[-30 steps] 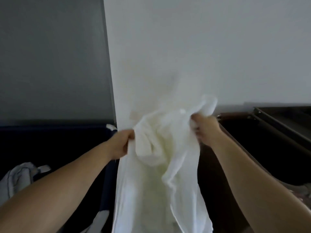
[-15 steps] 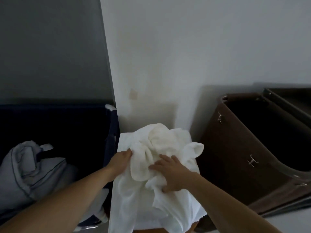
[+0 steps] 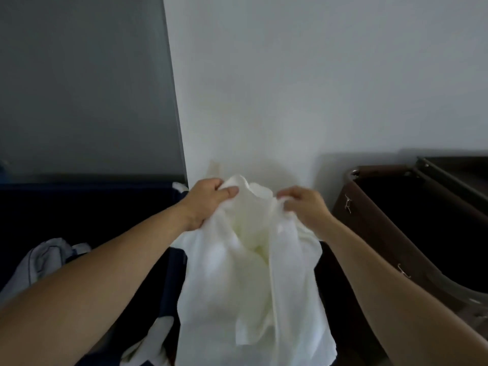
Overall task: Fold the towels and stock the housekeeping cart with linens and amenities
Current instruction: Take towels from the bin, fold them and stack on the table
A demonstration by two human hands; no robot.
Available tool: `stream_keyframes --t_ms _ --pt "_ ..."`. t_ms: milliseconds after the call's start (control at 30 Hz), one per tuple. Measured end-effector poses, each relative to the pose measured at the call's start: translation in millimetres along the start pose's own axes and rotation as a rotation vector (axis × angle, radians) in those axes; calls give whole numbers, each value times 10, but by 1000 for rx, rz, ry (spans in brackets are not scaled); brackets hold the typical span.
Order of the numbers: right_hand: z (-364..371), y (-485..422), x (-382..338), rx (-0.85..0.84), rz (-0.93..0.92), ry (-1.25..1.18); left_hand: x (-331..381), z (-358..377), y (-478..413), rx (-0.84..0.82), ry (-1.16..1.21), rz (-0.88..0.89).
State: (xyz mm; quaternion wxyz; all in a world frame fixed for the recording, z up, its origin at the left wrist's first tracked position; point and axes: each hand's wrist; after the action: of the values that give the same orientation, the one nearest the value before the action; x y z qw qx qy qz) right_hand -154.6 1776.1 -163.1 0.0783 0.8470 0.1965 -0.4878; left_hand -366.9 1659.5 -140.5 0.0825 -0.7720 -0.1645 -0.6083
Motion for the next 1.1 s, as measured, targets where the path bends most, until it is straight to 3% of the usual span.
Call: stream_keyframes --t_ms 67,200,333,433,500,567,667,733,800,933,1100 --pt "142 88 97 -123 -53 88 -58 87 32 -55 -221 126" --pt "421 147 115 -229 -329 348 -42 166 55 -165 -264 230" --pt "285 43 93 -84 -163 409 -32 13 73 -210 -415 239" --pt "32 -41 -66 -18 -244 471 -140 -105 133 -252 -578 153" --pt "-123 -70 -256 7 -340 422 -216 -132 189 -238 -561 164" --pt "-249 -59 -453 -134 -423 359 -205 -142 256 -182 -505 246" --pt "-261 46 -593 -490 -429 459 -30 -138 310 -192 -498 345" --pt "-139 104 -611 -578 -459 545 147 -127 345 -242 -532 385" --pt "21 129 -609 -597 -505 484 276 -135 381 -284 -586 393" --pt "26 91 -678 -481 -388 387 392 -171 416 -271 -638 357" --pt "-451 -34 -1188 -97 -605 131 473 -440 374 -54 -584 277"
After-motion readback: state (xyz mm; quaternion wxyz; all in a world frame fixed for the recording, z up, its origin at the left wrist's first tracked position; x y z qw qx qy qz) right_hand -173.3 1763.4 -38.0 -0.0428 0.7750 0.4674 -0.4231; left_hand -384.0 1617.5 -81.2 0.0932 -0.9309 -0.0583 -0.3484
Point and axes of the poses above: each hand's wrist, its own y-axis away from the middle knuckle, its own z-axis out of the palm, x = y × z, and after that the axes turned 2 degrees about y, right-handed
